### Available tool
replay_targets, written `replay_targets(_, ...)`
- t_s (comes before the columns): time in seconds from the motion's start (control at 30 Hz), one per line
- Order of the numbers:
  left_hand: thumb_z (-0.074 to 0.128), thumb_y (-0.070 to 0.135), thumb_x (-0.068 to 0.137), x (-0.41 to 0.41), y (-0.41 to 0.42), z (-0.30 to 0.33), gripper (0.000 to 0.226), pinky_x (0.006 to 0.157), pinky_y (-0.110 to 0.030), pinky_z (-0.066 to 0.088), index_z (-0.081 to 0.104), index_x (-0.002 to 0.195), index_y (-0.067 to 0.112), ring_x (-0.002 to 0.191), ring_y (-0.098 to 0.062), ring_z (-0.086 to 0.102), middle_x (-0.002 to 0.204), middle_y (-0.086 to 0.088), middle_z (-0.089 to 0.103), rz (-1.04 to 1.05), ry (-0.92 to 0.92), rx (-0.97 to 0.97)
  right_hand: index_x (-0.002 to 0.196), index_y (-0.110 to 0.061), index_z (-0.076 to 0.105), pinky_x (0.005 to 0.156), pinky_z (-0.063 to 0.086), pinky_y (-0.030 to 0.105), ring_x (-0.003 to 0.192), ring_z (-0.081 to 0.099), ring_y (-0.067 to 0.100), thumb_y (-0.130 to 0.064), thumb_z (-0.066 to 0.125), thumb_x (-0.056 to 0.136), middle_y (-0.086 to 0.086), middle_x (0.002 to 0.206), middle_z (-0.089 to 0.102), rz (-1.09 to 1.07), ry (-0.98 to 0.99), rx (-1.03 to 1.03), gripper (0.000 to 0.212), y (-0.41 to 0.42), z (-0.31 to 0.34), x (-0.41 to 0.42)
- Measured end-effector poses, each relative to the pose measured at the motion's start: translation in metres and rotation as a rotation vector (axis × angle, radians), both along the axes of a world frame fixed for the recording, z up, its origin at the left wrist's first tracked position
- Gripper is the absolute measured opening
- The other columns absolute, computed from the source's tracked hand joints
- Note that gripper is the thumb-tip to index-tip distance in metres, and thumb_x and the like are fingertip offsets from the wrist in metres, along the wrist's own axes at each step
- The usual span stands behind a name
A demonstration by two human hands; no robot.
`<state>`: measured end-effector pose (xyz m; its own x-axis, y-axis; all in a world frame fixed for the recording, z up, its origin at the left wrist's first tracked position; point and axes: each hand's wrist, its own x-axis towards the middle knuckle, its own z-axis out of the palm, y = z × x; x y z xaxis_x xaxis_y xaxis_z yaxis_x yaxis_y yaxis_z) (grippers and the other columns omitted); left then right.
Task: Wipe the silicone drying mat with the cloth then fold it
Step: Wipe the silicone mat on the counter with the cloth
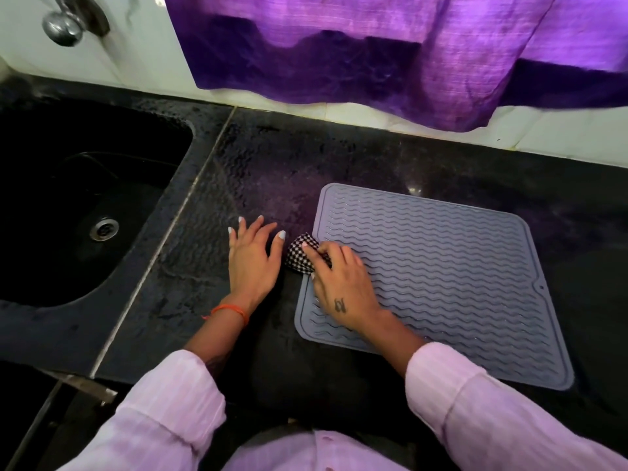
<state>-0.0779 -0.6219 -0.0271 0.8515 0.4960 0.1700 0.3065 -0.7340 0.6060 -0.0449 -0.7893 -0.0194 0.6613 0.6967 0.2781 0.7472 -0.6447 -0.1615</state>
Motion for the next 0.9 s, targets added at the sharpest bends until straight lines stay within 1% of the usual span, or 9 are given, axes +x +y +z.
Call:
replay_targets(0.17, 0.038, 0.043, 0.096, 0.002, -0.005, -0.002, 0.051, 0.117, -0.038, -0.001, 0.051, 0.134, 0.012, 0.143, -0.033, 0.019, 0.146, -0.010, 0.041, -0.052, 0.004, 0.051, 0.130, -0.015, 0.051, 0.082, 0.046, 0.037, 0.097, 0.052, 0.025, -0.019, 0.058, 0.083, 0.010, 0.114, 0.053, 0.040, 0.011, 0.081, 0.048, -0.008, 0.001, 0.029)
replay_targets(0.27, 0.036, 0.046, 0.091, 0.003, -0.008, -0.004, 0.059, 0.117, -0.038, 0.000, 0.046, 0.138, 0.011, 0.143, -0.032, 0.019, 0.147, -0.009, 0.040, -0.085, 0.017, 0.072, 0.132, -0.017, 0.049, 0.081, 0.048, 0.041, 0.098, 0.051, 0.026, -0.026, 0.046, 0.086, 0.009, 0.117, 0.052, -0.011, 0.006, -0.017, 0.046, -0.007, -0.001, 0.043)
replay_targets(0.33, 0.038, 0.049, 0.089, 0.004, -0.010, -0.006, 0.062, 0.117, -0.038, 0.000, 0.044, 0.138, 0.011, 0.143, -0.031, 0.019, 0.147, -0.010, 0.040, -0.107, 0.032, 0.097, 0.133, -0.016, 0.048, 0.087, 0.046, 0.037, 0.101, 0.050, 0.025, -0.023, 0.045, 0.089, 0.009, 0.119, 0.051, 0.038, 0.096, 0.008, 0.045, -0.007, -0.002, 0.049)
replay_targets(0.43, 0.047, 0.053, 0.087, 0.008, -0.011, -0.007, 0.065, 0.117, -0.038, -0.001, 0.045, 0.137, 0.011, 0.143, -0.031, 0.017, 0.147, -0.010, 0.039, -0.144, 0.038, 0.134, 0.134, -0.016, 0.050, 0.087, 0.038, 0.016, 0.104, 0.048, 0.015, -0.011, 0.053, 0.092, 0.003, 0.117, 0.051, -0.059, 0.546, 0.370, 0.043, -0.010, 0.015, 0.062)
replay_targets(0.57, 0.058, 0.057, 0.083, 0.010, -0.010, -0.008, 0.070, 0.116, -0.036, -0.005, 0.047, 0.136, 0.013, 0.144, -0.032, 0.014, 0.149, -0.010, 0.036, -0.167, 0.042, 0.164, 0.124, -0.008, 0.051, 0.068, 0.057, 0.028, 0.082, 0.068, 0.017, -0.007, 0.045, 0.090, 0.009, 0.103, 0.067, -0.369, 1.511, 1.357, 0.035, -0.035, 0.036, 0.080)
replay_targets(0.63, 0.061, 0.059, 0.080, 0.010, -0.008, -0.009, 0.073, 0.116, -0.037, -0.005, 0.048, 0.136, 0.014, 0.144, -0.032, 0.013, 0.149, -0.010, 0.035, -0.153, 0.043, 0.159, 0.114, -0.005, 0.053, 0.071, 0.058, 0.035, 0.080, 0.069, 0.021, -0.026, 0.053, 0.082, 0.012, 0.094, 0.069, -0.365, 1.756, 1.537, 0.039, -0.062, 0.036, 0.088)
replay_targets(0.73, 0.064, 0.060, 0.076, 0.013, -0.005, -0.008, 0.077, 0.115, -0.037, -0.008, 0.047, 0.137, 0.016, 0.145, -0.033, 0.010, 0.151, -0.010, 0.032, -0.130, 0.081, 0.161, 0.102, -0.009, 0.065, 0.069, 0.056, 0.030, 0.077, 0.066, 0.017, -0.044, 0.084, 0.056, 0.006, 0.090, 0.069, -0.285, 1.755, 1.524, 0.061, -0.093, 0.035, 0.097)
replay_targets(0.83, 0.064, 0.062, 0.074, 0.017, -0.004, -0.007, 0.080, 0.116, -0.040, -0.008, 0.047, 0.137, 0.017, 0.145, -0.033, 0.008, 0.152, -0.009, 0.030, -0.139, 0.103, 0.177, 0.071, -0.010, 0.076, 0.060, 0.057, 0.025, 0.065, 0.067, 0.013, -0.029, 0.097, 0.021, 0.004, 0.077, 0.071, -0.374, 1.610, 1.433, 0.058, -0.111, 0.031, 0.104)
replay_targets(0.9, 0.063, 0.064, 0.073, 0.018, -0.003, -0.007, 0.081, 0.116, -0.041, -0.007, 0.047, 0.137, 0.018, 0.145, -0.033, 0.007, 0.152, -0.009, 0.030, -0.139, 0.110, 0.178, 0.065, -0.009, 0.076, 0.061, 0.058, 0.025, 0.063, 0.069, 0.014, -0.026, 0.096, 0.013, 0.006, 0.073, 0.072, -0.420, 1.573, 1.391, 0.058, -0.117, 0.031, 0.106)
